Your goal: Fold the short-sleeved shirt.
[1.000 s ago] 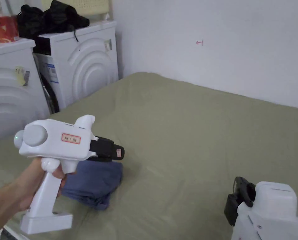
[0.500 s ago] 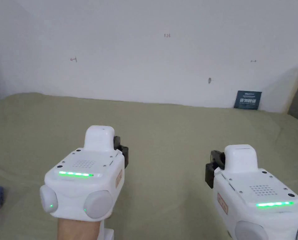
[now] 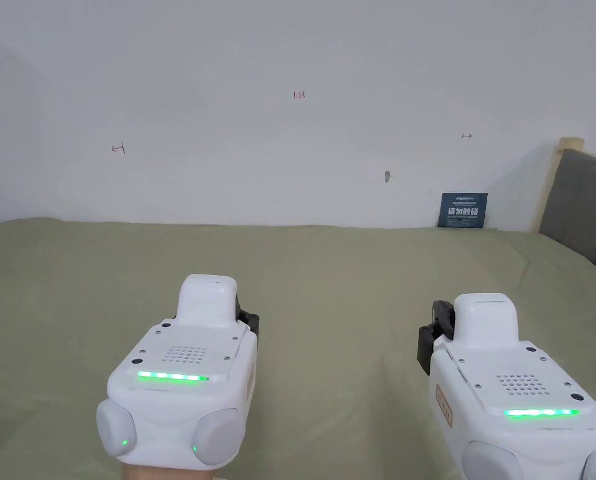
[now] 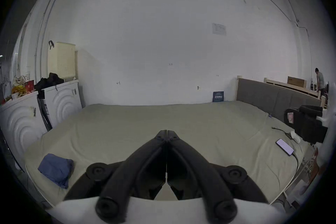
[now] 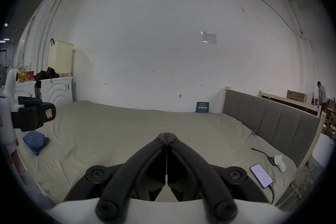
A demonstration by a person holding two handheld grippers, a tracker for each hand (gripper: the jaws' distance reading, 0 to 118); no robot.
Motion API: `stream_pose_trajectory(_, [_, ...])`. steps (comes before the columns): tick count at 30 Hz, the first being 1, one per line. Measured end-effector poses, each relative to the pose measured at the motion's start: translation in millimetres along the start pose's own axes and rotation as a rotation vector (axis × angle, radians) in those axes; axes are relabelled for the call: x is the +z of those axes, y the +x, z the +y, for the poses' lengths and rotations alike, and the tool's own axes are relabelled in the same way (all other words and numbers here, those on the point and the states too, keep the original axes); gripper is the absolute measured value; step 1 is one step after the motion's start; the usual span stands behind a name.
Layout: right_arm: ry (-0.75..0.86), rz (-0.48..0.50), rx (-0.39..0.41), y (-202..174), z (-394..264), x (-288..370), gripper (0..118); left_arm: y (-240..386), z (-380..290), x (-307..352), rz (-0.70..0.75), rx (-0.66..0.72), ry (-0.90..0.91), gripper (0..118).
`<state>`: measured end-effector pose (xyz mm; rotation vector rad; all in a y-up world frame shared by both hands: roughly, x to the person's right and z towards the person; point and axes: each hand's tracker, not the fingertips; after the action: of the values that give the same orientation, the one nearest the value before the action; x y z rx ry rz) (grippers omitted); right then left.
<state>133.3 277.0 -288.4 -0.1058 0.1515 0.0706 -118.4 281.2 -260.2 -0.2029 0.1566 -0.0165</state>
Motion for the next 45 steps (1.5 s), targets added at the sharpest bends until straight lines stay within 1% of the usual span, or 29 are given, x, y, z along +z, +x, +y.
stream_pose_trajectory(5, [0.011,0.007,0.0,-5,5,1,1,-4,5,2,0.008,0.01,0.006,1])
stream_pose_trajectory(6, [0.016,0.005,0.0,-6,5,1,2,-5,6,1,0.014,0.006,0.004,5])
stream_pose_trajectory(7, [0.02,-0.001,-0.005,-6,7,1,9,-6,6,2,0.021,0.007,0.005,16])
stream_pose_trajectory(8, [0.024,-0.002,-0.021,-5,9,1,28,-7,6,3,0.041,0.008,0.014,44])
stream_pose_trajectory(9, [0.024,0.0,-0.035,-5,10,1,72,-8,6,2,0.049,0.015,0.013,97])
stream_pose_trajectory(10, [0.014,0.0,-0.047,-4,12,0,107,-10,7,-1,0.068,0.02,-0.004,118])
stream_pose_trajectory(11, [0.014,-0.002,-0.049,-3,13,-1,117,-15,5,7,0.118,0.03,0.046,118])
stream_pose_trajectory(12, [0.096,-0.02,-0.045,-1,23,5,116,-15,6,8,0.082,0.017,0.029,118])
stream_pose_trajectory(13, [0.048,-0.023,-0.032,-3,30,4,118,-16,7,8,0.073,0.012,0.016,118])
stream_pose_trajectory(14, [0.044,-0.014,-0.032,-4,22,5,118,-16,8,8,0.075,0.008,0.014,118])
stream_pose_trajectory(17, [0.041,-0.008,-0.024,-4,26,2,118,-17,7,8,0.065,-0.008,0.011,118])
stream_pose_trajectory(20, [0.046,0.008,-0.015,-9,22,8,118,-18,10,8,0.027,-0.006,0.004,118])
stream_pose_trajectory(22, [0.037,0.005,-0.004,-11,22,7,118,-17,16,6,-0.004,0.01,-0.062,118])
stream_pose_trajectory(24, [0.036,0.008,-0.001,-12,23,7,118,-16,25,5,0.034,0.058,-0.173,118])
stream_pose_trajectory(27, [0.034,0.018,-0.026,-10,25,10,118,-16,34,8,0.052,0.092,-0.208,118])
stream_pose_trajectory(30, [0.034,0.019,-0.031,-10,27,11,118,-17,38,11,0.038,0.095,-0.187,118])
stream_pose_trajectory(35, [0.04,0.018,-0.018,-11,30,13,118,-10,41,17,0.111,-0.007,-0.129,118])
stream_pose_trajectory(42, [0.03,0.017,0.0,-13,31,14,118,-13,42,22,0.082,0.016,-0.112,118])
stream_pose_trajectory(45, [0.032,0.022,-0.003,-14,32,14,118,-13,40,23,0.096,-0.021,-0.089,118])
